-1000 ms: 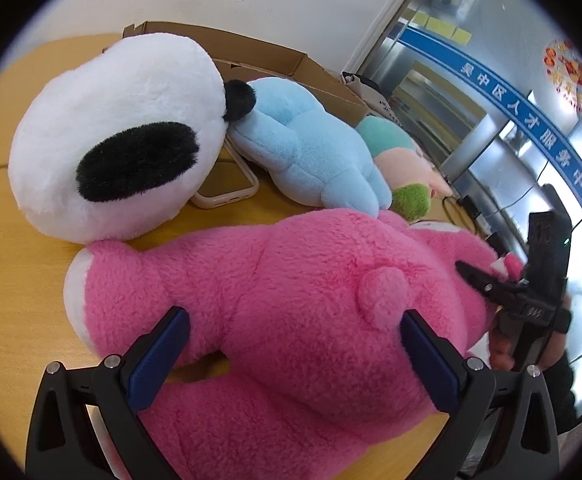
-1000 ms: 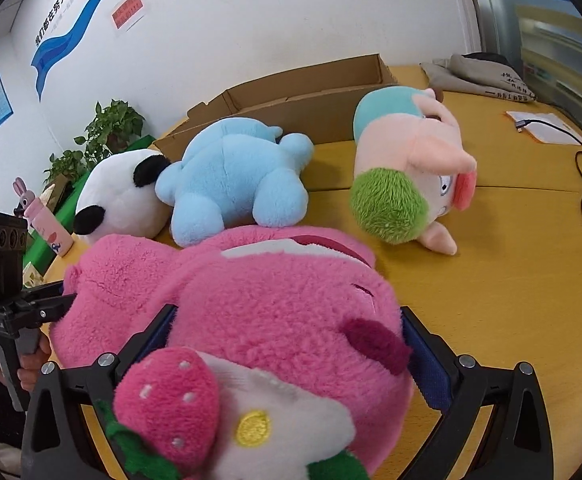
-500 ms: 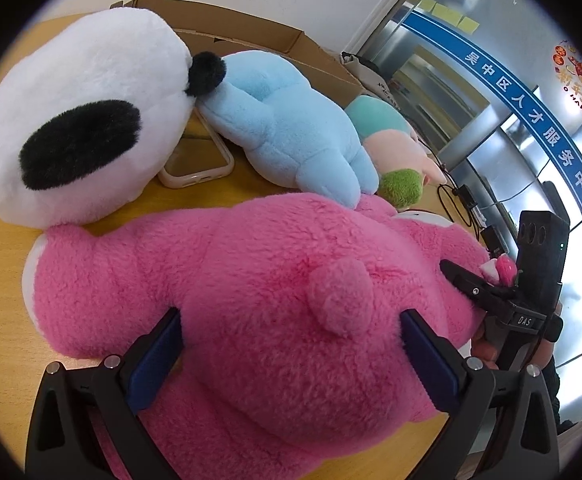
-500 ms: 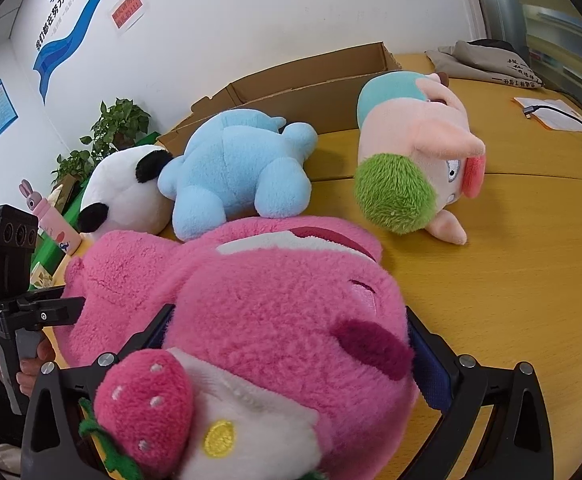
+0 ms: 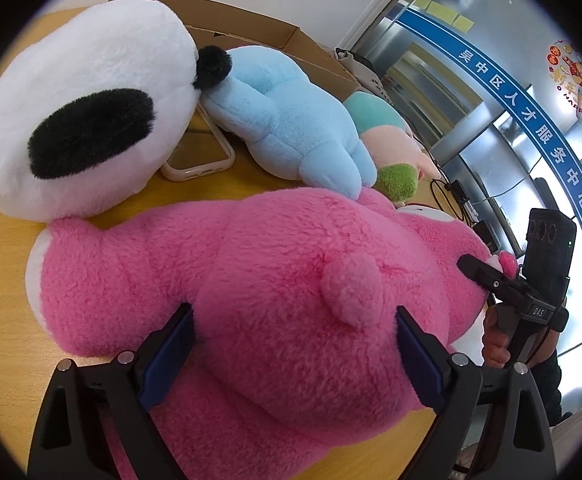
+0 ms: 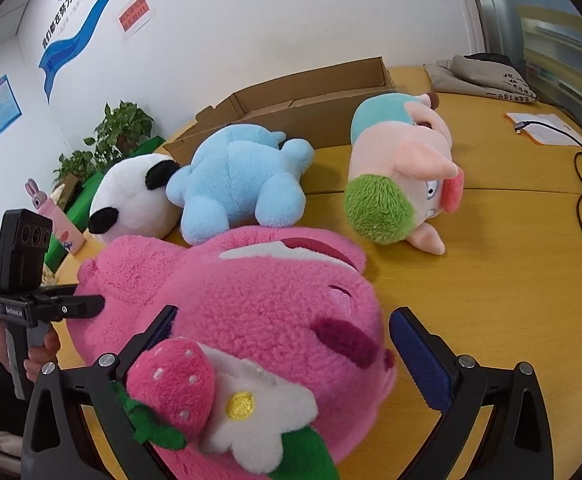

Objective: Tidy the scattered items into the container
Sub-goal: 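Close both grippers on the pink bear's body, then lift the pink bear with both grippers and carry it over the box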

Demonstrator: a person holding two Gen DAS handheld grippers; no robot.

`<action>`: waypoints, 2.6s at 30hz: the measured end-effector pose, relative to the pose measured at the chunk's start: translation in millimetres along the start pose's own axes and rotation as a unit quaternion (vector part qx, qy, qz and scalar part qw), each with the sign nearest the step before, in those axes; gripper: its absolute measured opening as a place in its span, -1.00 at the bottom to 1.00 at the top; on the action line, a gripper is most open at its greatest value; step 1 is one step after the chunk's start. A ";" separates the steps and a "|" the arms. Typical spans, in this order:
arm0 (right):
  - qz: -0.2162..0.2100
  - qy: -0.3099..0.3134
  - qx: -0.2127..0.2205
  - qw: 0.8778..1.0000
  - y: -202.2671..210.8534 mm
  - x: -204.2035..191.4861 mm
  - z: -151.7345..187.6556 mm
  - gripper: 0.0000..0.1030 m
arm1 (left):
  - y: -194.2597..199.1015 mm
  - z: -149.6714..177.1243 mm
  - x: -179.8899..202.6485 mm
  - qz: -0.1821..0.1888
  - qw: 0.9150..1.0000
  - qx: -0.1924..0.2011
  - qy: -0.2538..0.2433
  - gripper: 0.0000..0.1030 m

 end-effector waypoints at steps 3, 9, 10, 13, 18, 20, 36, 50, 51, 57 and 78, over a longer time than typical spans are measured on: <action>-0.021 -0.037 -0.028 0.999 -15.7 2.5 13.0 1.00 | -0.9 0.8 0.2 0.006 1.000 0.004 -0.003 0.82; -0.051 -0.060 -0.056 0.995 -30.2 -1.5 21.2 1.00 | -1.4 0.1 3.0 0.015 1.000 0.001 -0.010 0.82; -0.052 -0.060 -0.057 0.995 -30.7 -2.2 20.7 1.00 | -1.3 0.2 3.4 0.019 1.000 0.000 -0.010 0.82; -0.053 -0.062 -0.053 0.995 -29.0 -5.3 19.1 1.00 | 0.8 0.1 5.1 0.029 1.000 -0.002 -0.003 0.67; -0.043 -0.024 -0.028 0.998 -16.1 -23.3 14.2 0.91 | 16.4 6.1 14.3 0.028 0.999 0.014 -0.026 0.31; -0.045 -0.013 -0.023 0.999 -11.1 -29.9 12.9 0.86 | 23.2 8.2 15.4 0.022 0.999 0.023 -0.028 0.26; -0.054 0.050 0.080 0.994 61.6 -86.4 -45.2 0.79 | 118.7 -21.4 50.5 -0.001 0.990 0.120 -0.076 0.10; -0.020 0.107 0.176 0.978 116.0 -105.1 -156.6 0.78 | 169.9 -105.0 87.9 0.008 0.972 0.197 -0.131 0.10; -0.021 0.106 0.178 0.978 115.7 -105.2 -164.5 0.77 | 172.9 -113.2 89.8 0.007 0.970 0.203 -0.134 0.10; -0.027 0.105 0.191 0.976 113.5 -108.5 -218.2 0.77 | 190.9 -154.0 91.9 0.009 0.963 0.230 -0.142 0.10; -0.007 0.141 0.226 0.964 101.1 -84.5 -397.1 0.77 | 199.1 -322.8 94.4 0.012 0.955 0.247 -0.165 0.10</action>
Point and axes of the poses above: each gripper's, at about its wrist camera, not at the fingertips, and y roughly against the way its jaws point, x to its right, z to its underside, the point moved 10 cm from there along -y, roughly the way its jaws point, and after that the axes turned 6 degrees about y, right-handed, at the moved point
